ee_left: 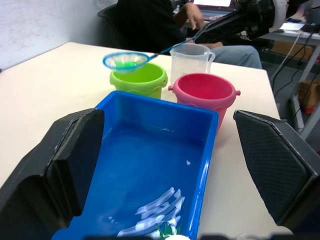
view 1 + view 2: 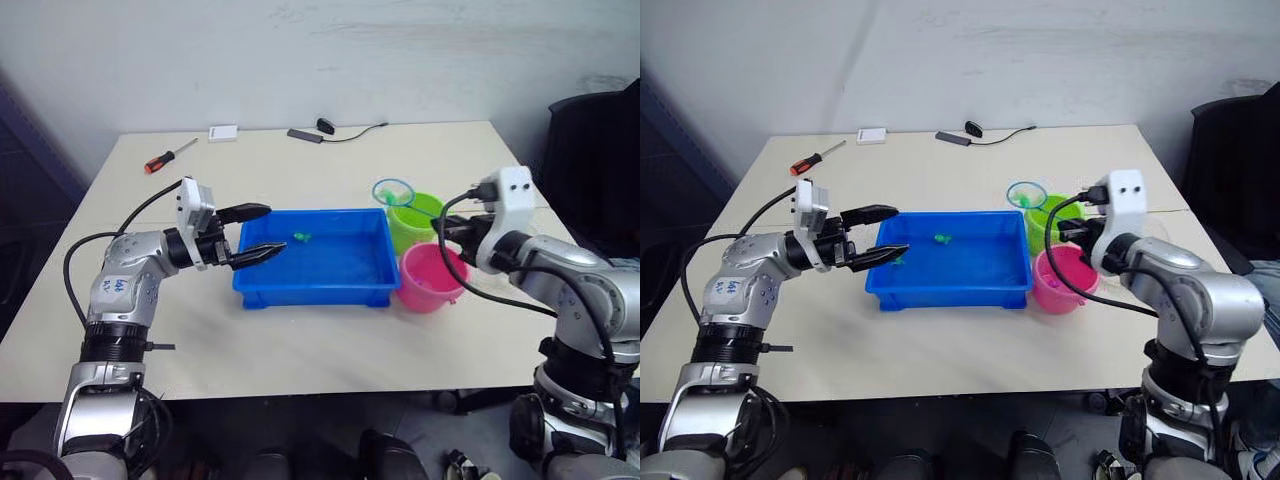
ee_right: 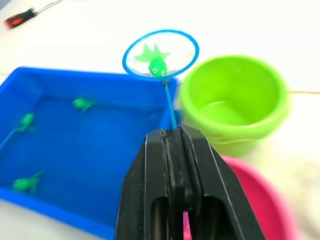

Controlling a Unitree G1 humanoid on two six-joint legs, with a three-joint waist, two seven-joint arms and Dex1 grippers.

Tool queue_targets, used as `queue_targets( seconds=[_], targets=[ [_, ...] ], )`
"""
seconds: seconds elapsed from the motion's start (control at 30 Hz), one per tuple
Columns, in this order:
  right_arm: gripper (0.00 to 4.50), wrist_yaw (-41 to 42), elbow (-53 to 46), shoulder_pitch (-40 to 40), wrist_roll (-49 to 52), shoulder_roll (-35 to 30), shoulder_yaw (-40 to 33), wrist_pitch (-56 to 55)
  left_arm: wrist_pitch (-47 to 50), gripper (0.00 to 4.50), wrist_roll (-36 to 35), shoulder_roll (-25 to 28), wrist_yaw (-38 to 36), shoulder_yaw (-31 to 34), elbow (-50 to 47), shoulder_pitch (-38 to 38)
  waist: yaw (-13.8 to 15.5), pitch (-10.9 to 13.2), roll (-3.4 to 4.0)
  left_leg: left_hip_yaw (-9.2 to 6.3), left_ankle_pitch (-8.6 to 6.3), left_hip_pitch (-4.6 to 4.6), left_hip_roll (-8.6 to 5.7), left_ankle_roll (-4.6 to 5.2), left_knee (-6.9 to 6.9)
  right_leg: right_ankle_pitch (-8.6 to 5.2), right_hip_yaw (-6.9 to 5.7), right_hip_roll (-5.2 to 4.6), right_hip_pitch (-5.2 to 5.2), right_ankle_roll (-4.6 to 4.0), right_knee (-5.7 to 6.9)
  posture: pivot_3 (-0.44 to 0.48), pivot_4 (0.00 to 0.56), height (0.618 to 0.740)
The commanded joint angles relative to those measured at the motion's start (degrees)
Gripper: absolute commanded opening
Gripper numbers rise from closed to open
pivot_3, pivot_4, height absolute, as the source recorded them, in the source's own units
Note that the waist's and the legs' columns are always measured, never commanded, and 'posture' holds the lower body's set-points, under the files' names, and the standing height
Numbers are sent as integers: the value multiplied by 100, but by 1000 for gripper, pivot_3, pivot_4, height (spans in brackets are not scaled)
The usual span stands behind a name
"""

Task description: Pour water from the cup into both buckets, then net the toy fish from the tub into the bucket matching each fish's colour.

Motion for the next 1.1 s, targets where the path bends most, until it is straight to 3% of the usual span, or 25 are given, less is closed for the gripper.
queue_targets(
  seconds=[0.03,0.23,0.53,0.73,1.1],
  targets=[
    [0,-30,30,-23,-241,-379,264,-489,-226,4482,81,-58,-104,-24,143,-236,-2,1,1,1,0,-2,0,0,-1,0,0,0,0,1,0,0,150,740],
    [0,157,463,342,-1535,-1655,1968,-2214,-322,4482,131,-117,-161,-45,257,-299,-16,4,-5,9,2,1,-3,-3,-3,-4,2,-2,1,9,-6,0,150,740],
    [0,186,1051,696,-3525,-2744,3462,-4242,-290,4482,130,-112,-127,-29,164,-198,0,10,-15,8,27,8,-8,-38,-3,-15,1,-3,4,35,-39,0,150,740],
    [0,139,1323,849,-4804,-3111,3917,-5197,-289,4482,126,-129,-114,-29,155,-175,5,10,-15,9,28,8,-6,-39,-4,-18,-1,-2,4,39,-72,0,150,740],
    [0,-318,1403,1317,-6661,-3754,4066,-6428,-298,4482,122,-167,-99,-42,138,-158,11,10,-16,12,29,8,-7,-39,-5,-8,-1,-3,7,29,-81,0,150,740]
  ],
)
